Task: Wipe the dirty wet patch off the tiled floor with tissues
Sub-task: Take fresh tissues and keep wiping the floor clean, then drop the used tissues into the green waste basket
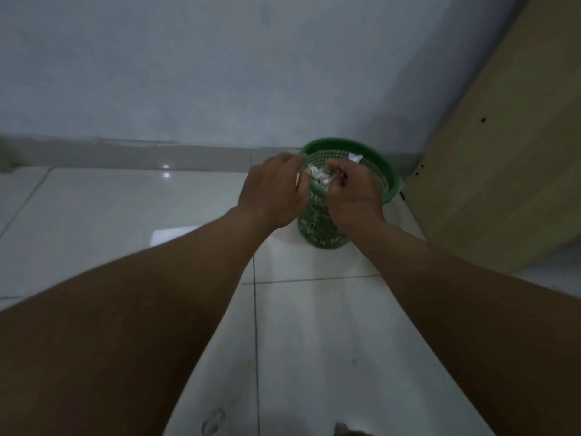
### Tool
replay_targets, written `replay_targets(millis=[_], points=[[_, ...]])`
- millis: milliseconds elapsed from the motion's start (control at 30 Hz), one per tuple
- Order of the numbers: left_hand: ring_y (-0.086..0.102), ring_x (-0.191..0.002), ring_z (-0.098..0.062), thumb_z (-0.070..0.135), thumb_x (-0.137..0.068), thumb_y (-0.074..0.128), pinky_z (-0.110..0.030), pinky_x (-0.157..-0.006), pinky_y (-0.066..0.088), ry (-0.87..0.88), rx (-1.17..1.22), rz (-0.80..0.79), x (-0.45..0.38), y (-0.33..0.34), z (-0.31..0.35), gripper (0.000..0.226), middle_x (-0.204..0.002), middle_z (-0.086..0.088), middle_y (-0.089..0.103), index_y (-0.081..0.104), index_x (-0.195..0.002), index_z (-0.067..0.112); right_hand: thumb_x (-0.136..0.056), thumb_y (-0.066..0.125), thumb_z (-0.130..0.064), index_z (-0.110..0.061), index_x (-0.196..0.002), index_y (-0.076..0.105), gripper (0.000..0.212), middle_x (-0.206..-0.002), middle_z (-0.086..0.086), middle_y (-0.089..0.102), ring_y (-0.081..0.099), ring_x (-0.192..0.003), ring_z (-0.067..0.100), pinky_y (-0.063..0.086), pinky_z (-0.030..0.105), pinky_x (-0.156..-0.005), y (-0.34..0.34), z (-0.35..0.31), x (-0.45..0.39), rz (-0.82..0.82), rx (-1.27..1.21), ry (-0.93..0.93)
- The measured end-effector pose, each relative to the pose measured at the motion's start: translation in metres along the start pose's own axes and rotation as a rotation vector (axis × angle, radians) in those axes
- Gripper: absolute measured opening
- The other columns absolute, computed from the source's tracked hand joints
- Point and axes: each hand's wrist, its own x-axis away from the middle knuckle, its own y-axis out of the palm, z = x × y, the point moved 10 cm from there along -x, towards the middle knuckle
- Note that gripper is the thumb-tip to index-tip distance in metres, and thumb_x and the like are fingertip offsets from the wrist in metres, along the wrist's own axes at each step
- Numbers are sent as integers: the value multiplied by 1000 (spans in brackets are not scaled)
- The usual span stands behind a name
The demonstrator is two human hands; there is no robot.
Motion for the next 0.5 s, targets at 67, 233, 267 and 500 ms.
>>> replay_targets(millis=[67, 233, 267, 500], points=[[54, -122, -30, 40, -95, 31, -46, -100, 44, -8, 4, -6, -27, 19, 6, 54, -136, -9, 58, 54, -137, 14, -91, 50, -7, -15, -110, 72, 30, -108, 7, 72, 65, -98, 23, 46, 25, -86, 0, 22, -23, 6, 12, -7], [54, -122, -32, 34, -101, 37, -45, -101, 44, -14, -27, -16, -69, 70, 6, 46, -137, -12, 57, 53, -138, 11, -91, 50, -12, -19, -106, 72, 28, -103, 3, 72, 65, -95, 23, 50, 29, -83, 15, 73, -60, -32, 48, -21], [54, -123, -31, 34, -102, 38, -44, -101, 43, -23, -35, -14, -75, 80, 1, 45, -138, -11, 56, 52, -139, 12, -92, 50, -12, -19, -107, 71, 27, -104, 4, 71, 64, -97, 24, 50, 30, -83, 21, 81, -66, -39, 39, -26], [56, -119, -27, 31, -100, 41, -43, -96, 48, 49, -70, -3, -70, 105, -34, 40, -134, -7, 59, 58, -132, 14, -92, 51, -11, -11, -119, 67, 31, -137, 12, 57, 39, -138, 29, 32, 46, -114, 66, 66, -52, -38, 154, -331]])
